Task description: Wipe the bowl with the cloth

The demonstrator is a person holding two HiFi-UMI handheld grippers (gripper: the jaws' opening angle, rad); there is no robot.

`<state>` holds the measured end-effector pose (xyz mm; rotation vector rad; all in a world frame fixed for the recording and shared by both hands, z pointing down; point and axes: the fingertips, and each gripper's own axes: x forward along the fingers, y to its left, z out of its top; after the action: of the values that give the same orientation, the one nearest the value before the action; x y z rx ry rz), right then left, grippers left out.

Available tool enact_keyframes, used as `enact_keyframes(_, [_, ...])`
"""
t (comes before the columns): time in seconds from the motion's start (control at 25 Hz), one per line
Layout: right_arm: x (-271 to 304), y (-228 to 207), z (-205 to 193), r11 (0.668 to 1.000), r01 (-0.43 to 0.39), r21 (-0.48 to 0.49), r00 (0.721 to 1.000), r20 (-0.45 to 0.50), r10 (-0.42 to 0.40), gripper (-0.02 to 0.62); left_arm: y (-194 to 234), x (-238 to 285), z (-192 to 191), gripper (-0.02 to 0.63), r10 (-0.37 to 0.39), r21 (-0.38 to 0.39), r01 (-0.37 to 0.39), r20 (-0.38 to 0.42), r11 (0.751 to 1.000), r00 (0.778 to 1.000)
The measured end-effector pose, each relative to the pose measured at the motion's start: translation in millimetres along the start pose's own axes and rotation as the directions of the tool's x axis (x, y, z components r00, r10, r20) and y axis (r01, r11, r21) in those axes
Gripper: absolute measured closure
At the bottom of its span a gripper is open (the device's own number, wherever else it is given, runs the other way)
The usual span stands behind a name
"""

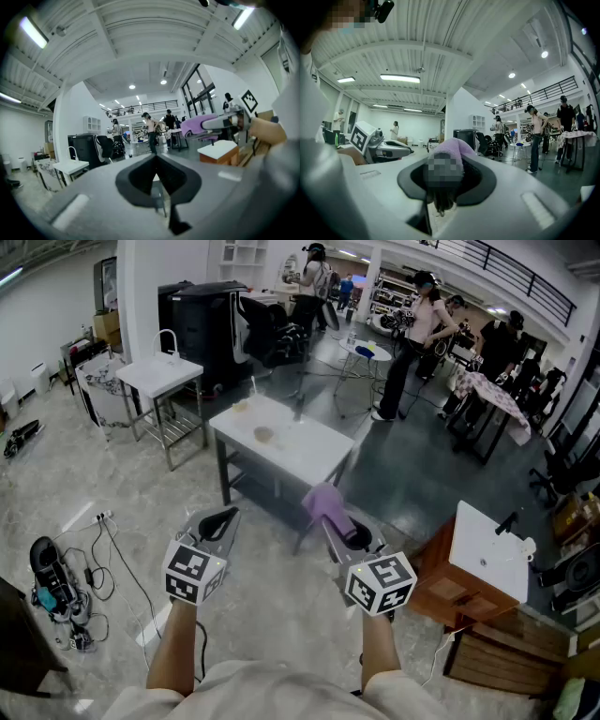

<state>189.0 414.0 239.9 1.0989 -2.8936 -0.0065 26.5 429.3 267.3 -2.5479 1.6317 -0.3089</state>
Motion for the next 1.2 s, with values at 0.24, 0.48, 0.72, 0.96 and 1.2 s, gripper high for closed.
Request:
enact_keyframes(0.24, [0,4,2,1.0,0.004,-0.006,1.0,-0.011,-0.004,0.497,1,-2,1,0.604,0.0,-0.015,0.0,-0.001,1.0,1.0])
enact_keyframes(0.48, [5,1,-2,1.0,0.015,0.006,1.0,-0.018,-0.015,0.497,7,0,-1,0.606,-0.006,-0.036,0.006,0.008,0.999,1.0])
enact_keyframes(0.72, [11,7,1,1.0,0.0,0.03,1.0,0.003,0.0,0.497,13,-3,-4,0.604,-0.017,-0.068,0.018,0.024,0.998,1.0])
enact_keyframes(0.96, [26,19,1,1.0,0.014,0.008,1.0,-0.021,-0.014,0.497,25,-6,-11,0.606,-0.047,-0.073,0.047,-0.002,0.996,0.999])
enact_keyframes(1.2, [39,36,-6,1.0,0.023,0.002,0.999,-0.023,-0.022,0.497,41,-10,-27,0.606,-0.09,-0.072,0.088,-0.034,0.994,0.995])
